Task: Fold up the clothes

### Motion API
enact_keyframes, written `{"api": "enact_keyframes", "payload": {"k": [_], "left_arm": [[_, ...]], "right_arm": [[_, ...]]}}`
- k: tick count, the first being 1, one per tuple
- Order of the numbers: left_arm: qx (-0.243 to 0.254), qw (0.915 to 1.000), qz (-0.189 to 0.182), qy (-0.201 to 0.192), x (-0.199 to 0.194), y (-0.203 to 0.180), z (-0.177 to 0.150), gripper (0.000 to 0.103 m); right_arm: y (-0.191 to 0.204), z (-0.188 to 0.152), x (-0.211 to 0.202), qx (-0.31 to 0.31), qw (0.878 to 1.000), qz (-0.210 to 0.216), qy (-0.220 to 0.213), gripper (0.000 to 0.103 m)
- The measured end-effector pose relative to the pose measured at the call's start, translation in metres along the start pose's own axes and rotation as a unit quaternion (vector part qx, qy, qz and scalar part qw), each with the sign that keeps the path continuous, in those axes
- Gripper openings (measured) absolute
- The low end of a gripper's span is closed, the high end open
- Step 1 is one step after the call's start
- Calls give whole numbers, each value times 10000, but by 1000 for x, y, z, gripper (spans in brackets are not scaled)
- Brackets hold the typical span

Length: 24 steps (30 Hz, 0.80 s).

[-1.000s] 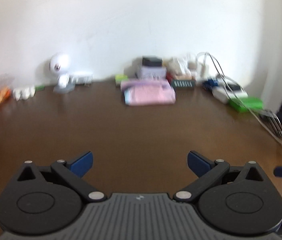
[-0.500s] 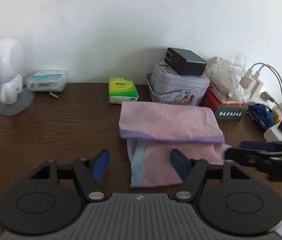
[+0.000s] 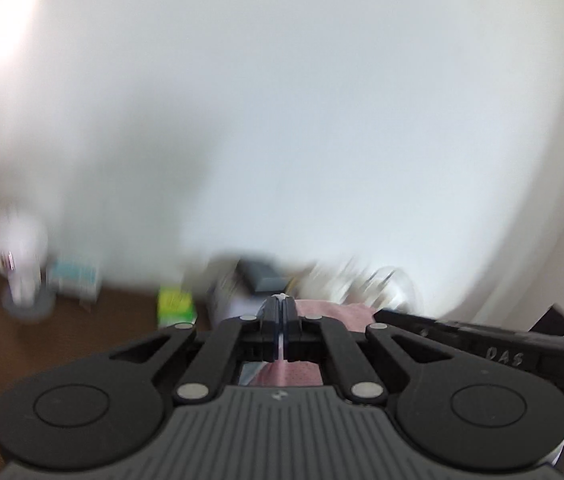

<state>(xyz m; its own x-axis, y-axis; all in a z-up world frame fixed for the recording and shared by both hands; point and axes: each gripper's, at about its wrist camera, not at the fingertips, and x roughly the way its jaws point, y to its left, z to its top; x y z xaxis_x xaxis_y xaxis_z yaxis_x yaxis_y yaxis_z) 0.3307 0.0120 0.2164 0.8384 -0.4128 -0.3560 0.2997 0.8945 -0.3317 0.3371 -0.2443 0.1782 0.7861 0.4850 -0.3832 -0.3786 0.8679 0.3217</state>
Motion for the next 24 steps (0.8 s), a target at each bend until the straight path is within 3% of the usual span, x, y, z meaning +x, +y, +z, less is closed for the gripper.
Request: {"api": "enact_keyframes", "payload": {"k": [4,8,11,14,16,17,19,20,21,23,24], "left_arm": [[389,9966,-63,-722,-95,-48,28,1],[599,9953,-71,-759,-166,-79,2,1],[854,9958,-14,-343,-208,-91,-77,1],[929,9951,53,336,-238,-95,-195,1],[651,9933,-144,940,-257,-91,-266,2],[520,9905,-253,1252,-266,-88,-296,6],[200,9885,-176,1489,-280,-78,-328,24],[17,9884,-63,1516,-285,-75,-332,48],[-152,9895,39,1438,-289,-73,-328,59],[-98,9905,57,1367,-287,-73,-316,59],[-15,9904,79,1378,-283,-72,-311,59]], "right_arm": [[57,26,-93,-517,9961,98,-704,5],[98,1,-168,-706,9926,237,-959,5],[114,-70,-204,-689,9953,271,-630,5],[121,-188,-226,-698,9972,266,4,5],[112,-265,-240,-410,9973,279,549,5],[106,-296,-251,-323,9960,269,794,6],[97,-337,-275,-112,9949,204,980,10],[91,-346,-292,17,9959,247,871,16],[86,-352,-309,148,9966,288,755,31],[77,-349,-330,291,9980,261,494,53],[72,-343,-333,265,9986,176,420,54]]}}
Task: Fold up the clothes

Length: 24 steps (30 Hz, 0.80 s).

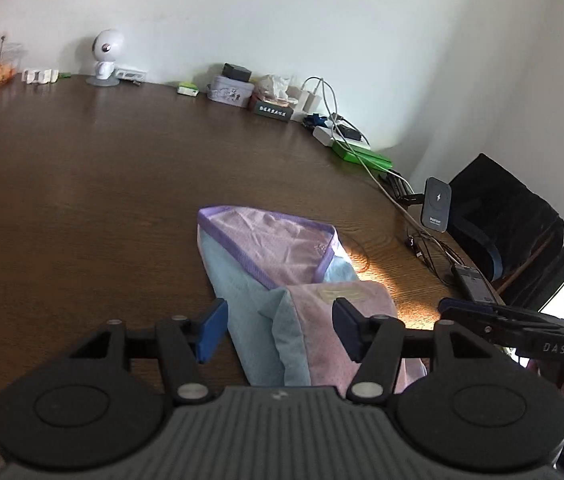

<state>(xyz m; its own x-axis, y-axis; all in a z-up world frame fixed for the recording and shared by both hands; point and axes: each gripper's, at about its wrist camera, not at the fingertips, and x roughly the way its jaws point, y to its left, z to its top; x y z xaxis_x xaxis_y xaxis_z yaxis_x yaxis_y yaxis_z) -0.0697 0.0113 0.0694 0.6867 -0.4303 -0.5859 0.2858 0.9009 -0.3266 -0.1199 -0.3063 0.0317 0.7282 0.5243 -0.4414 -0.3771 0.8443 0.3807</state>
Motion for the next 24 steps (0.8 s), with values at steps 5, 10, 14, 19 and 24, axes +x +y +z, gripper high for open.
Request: {"api": "enact_keyframes", "payload": {"k": [5,10,14,19,24], "left_arm": [[111,9987,271,407,40,-4,9,60],[-166,9954,193,919,63,18,11,60],[-329,9900,-498,1277,69,22,13,48],[-557,9887,-719,1196,88,36,35,8],[128,9972,-486,-556,54,29,137,7]], "right_arm": [[-17,12,16,-37,9998,-190,37,51],[-4,14,71,-382,9967,51,719,40],[-11,20,106,-224,9899,340,1358,25],[-11,42,128,-182,9899,575,1285,3],[14,125,134,-897,9956,258,-105,1]]}}
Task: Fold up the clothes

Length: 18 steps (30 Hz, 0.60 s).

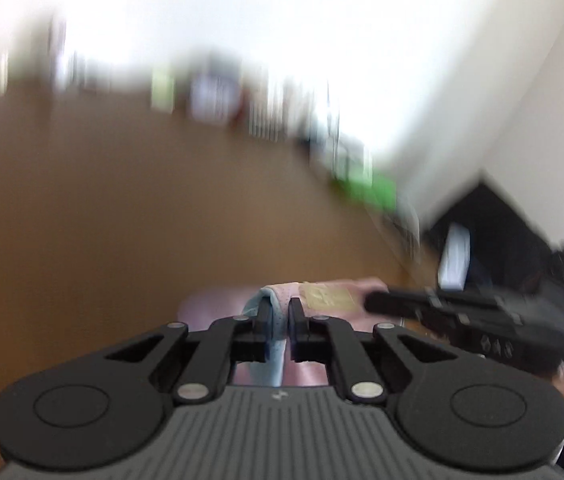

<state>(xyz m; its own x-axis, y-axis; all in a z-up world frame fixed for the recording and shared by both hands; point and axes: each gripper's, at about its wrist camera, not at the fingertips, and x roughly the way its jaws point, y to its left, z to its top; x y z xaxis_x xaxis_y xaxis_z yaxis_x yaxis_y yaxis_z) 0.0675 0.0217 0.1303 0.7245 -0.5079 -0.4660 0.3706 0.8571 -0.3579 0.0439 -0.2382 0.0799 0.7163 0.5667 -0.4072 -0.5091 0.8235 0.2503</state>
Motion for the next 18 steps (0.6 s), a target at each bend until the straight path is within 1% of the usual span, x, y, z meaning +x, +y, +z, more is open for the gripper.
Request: {"api": "enact_keyframes", "payload": {"k": [1,2,3,4,5,6,7,8,9,10,11,12,13,14,15,17,18], "left_arm": [[380,9985,18,-400,-16,-14,16,7],[719,9947,55,-739,-32,-28,25,7],[966,9907,79,-953,-46,-38,28,8],[1128,9877,106,-1077,-59,-45,26,8],[1199,9863,131,-1129,-67,-49,19,9],[1197,9873,106,-1036,-72,-49,7,11],[1132,9903,61,-803,-72,-47,-10,13],[1051,9930,15,-537,-69,-46,-29,29],[940,9953,20,-220,-67,-41,-50,60],[809,9967,34,113,-66,-35,-73,68],[656,9971,30,376,-67,-30,-95,71],[435,9970,-39,635,-70,-24,-116,71],[166,9966,-113,802,-76,-17,-133,71],[-59,9962,-66,866,-82,-11,-142,72],[-206,9962,126,835,-85,-7,-145,74],[-214,9956,612,677,-83,-5,-137,74],[-139,9955,742,571,-81,-4,-129,76]], "right_arm": [[11,19,-12,-323,9985,-51,-445,1],[25,32,-26,-681,9939,-59,-867,1],[38,41,-42,-983,9878,-38,-1209,0],[49,44,-54,-1171,9829,-18,-1423,0],[57,42,-64,-1249,9806,12,-1512,0],[62,36,-70,-1254,9811,58,-1473,0],[65,24,-71,-1235,9834,101,-1325,0],[66,9,-70,-1177,9872,142,-1063,1],[64,-9,-66,-1067,9919,235,-654,2],[60,-32,-60,-901,9952,381,-98,2],[56,-55,-57,-754,9950,511,412,7],[52,-79,-58,-664,9925,639,809,8],[49,-96,-63,-625,9901,717,1035,8],[49,-107,-69,-623,9892,684,1137,14],[48,-115,-75,-610,9889,639,1198,23],[40,-109,-83,-469,9925,488,1018,32],[35,-101,-83,-400,9949,353,851,37]]}}
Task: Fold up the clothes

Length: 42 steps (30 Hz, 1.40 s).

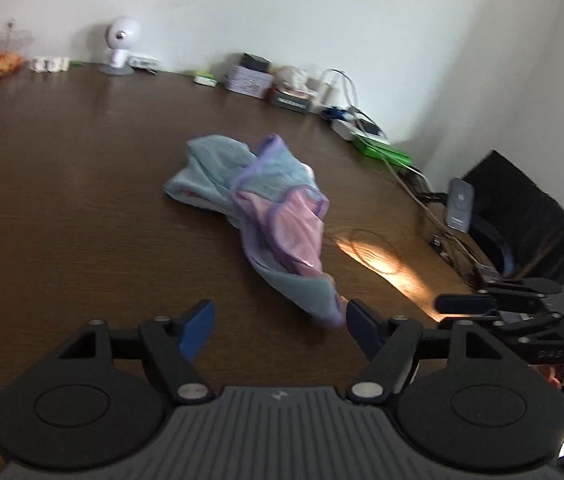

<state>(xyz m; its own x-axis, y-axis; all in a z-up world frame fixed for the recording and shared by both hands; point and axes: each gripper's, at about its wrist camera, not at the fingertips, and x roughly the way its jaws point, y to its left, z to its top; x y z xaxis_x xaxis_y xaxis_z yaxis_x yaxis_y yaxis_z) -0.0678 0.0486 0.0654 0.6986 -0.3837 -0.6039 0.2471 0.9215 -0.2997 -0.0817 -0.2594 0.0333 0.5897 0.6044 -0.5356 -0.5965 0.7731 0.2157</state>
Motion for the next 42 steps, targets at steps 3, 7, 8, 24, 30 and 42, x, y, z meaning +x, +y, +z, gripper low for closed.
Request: {"api": "enact_keyframes", "payload": {"k": [3,7,8,24,30,42], "left_arm": [[106,9999,-20,-74,16,-6,18,77],[505,9982,-300,96,36,-30,19,77],[631,9975,-288,91,39,-36,14,77],[271,9967,392,-662,35,-45,-4,93],[449,9820,1125,-1451,45,-86,16,88],[689,9891,1003,-829,24,-87,-25,70]], "right_arm": [[-16,28,10,-122,9975,-587,-384,39],[-10,60,54,-1701,9755,-1364,-298,39],[-2,64,68,-2278,9635,-1391,-191,38],[32,136,117,-3640,9285,-583,-452,0],[49,160,37,-3143,9387,-947,-1050,0],[62,101,-12,-2841,9438,-1414,-923,0]]}}
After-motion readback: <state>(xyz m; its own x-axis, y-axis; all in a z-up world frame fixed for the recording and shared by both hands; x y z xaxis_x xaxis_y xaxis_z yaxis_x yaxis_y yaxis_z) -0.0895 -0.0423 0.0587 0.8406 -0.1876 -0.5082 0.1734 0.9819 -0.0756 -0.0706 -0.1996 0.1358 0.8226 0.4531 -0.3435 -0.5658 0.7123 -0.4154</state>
